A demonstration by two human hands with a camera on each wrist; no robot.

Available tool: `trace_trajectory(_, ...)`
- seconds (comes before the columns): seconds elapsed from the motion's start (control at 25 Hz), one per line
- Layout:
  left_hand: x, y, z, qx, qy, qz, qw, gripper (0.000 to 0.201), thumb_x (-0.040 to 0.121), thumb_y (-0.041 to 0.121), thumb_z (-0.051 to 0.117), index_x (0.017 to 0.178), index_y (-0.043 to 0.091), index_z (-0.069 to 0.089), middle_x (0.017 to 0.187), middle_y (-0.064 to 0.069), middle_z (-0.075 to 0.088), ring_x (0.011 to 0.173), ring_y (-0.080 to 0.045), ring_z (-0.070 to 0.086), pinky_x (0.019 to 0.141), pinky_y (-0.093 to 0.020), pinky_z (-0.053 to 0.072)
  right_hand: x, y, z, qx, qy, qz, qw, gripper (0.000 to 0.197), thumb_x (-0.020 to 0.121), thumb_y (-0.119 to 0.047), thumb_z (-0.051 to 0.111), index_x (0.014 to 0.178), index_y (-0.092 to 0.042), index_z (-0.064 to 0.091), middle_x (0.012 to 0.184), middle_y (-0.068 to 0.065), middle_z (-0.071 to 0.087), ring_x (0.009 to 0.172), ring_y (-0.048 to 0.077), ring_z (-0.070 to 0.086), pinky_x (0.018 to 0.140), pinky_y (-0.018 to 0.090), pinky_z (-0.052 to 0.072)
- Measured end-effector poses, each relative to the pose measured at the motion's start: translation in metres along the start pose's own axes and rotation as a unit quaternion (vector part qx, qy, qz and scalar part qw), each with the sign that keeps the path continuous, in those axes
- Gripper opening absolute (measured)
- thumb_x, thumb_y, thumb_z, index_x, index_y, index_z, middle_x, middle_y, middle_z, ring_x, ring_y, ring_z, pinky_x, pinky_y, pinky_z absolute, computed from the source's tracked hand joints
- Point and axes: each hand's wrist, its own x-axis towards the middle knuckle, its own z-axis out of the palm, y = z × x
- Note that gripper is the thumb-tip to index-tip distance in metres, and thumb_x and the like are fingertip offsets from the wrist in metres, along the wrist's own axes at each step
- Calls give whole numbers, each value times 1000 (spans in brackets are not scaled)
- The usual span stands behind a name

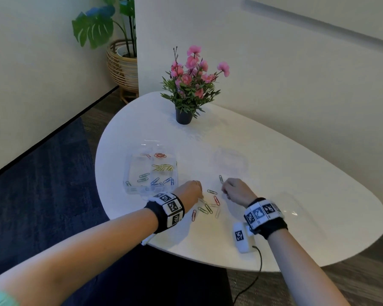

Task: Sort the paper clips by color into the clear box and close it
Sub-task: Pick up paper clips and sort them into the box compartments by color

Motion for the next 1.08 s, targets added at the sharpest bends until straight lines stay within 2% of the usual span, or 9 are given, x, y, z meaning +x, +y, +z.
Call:
trace_trajectory(0.16, -3, -4, 4, -41, 23, -38, 998, 29, 91, 4, 54, 119, -2, 62, 128, -18, 54, 118, -30, 55, 94, -27, 43, -23, 13, 20, -130, -60, -32, 989, 23, 92, -16, 41, 102, -8, 61, 103, 9, 63, 93, 23, 54, 72, 26, 37)
trace_trajectory(0.36, -13, 3, 3, -71, 77, -110, 988, 33, 92, 18, 55, 121, 4, 47, 124, -15, 54, 109, -32, 58, 90, -40, 49, -27, 14, 29, -119, -9, -53, 991, 10, 82, -22, 66, 84, -16, 59, 66, -8, 45, 61, 8, 43, 52, 17, 31)
trace_trajectory(0.52, -16, 5, 4, -36, 71, -124, 989, 35, 96, 24, 48, 122, 2, 46, 124, -17, 55, 109, -32, 59, 90, -40, 49, -25, 11, 29, -123, -17, -43, 991, 9, 84, -21, 67, 86, -14, 60, 72, -5, 51, 71, 12, 49, 65, 20, 38)
trace_trajectory(0.68, -14, 8, 5, -105, 126, -107, 981, 25, 96, 11, 46, 119, 0, 49, 123, -17, 52, 112, -30, 55, 94, -36, 47, -28, 11, 27, -171, -35, -29, 984, 12, 92, -24, 53, 92, -13, 57, 89, 2, 55, 84, 18, 50, 73, 26, 37)
trace_trajectory(0.8, -12, 11, 0, -212, 141, -105, 961, 20, 92, -3, 41, 111, 0, 48, 120, -21, 56, 99, -29, 56, 87, -32, 48, -30, 18, 13, -79, -49, -20, 995, 17, 96, -22, 46, 90, -8, 55, 83, 4, 51, 74, 18, 47, 69, 27, 36)
trace_trajectory(0.88, -12, 14, 1, -219, 131, -104, 961, 24, 92, -2, 38, 114, 2, 45, 118, -21, 57, 93, -28, 56, 81, -33, 48, -31, 22, 3, 147, -35, 11, 989, 20, 97, -17, 43, 88, -4, 54, 80, 6, 50, 64, 15, 42, 59, 27, 35)
trace_trajectory(0.92, -12, 16, 2, -197, 120, -103, 968, 26, 93, 1, 38, 118, 3, 45, 119, -19, 57, 98, -28, 57, 83, -33, 48, -31, 24, -1, 304, -16, 33, 952, 20, 97, -14, 42, 84, -4, 53, 81, 7, 53, 60, 13, 42, 52, 25, 34)
trace_trajectory(1.0, -14, 17, 6, -159, 101, -100, 977, 27, 97, 16, 39, 120, 7, 50, 121, -16, 55, 106, -30, 57, 88, -35, 46, -30, 27, -9, 564, 2, 60, 823, 23, 93, -9, 40, 74, -5, 51, 81, 9, 59, 53, 13, 47, 42, 19, 32)
trace_trajectory(1.08, -15, 18, 6, -135, 90, -93, 982, 27, 96, 24, 45, 117, 10, 56, 121, -14, 53, 108, -29, 56, 91, -34, 45, -29, 29, -14, 692, -6, 46, 720, 19, 82, -8, 41, 64, -9, 48, 78, 10, 60, 50, 14, 51, 40, 18, 35)
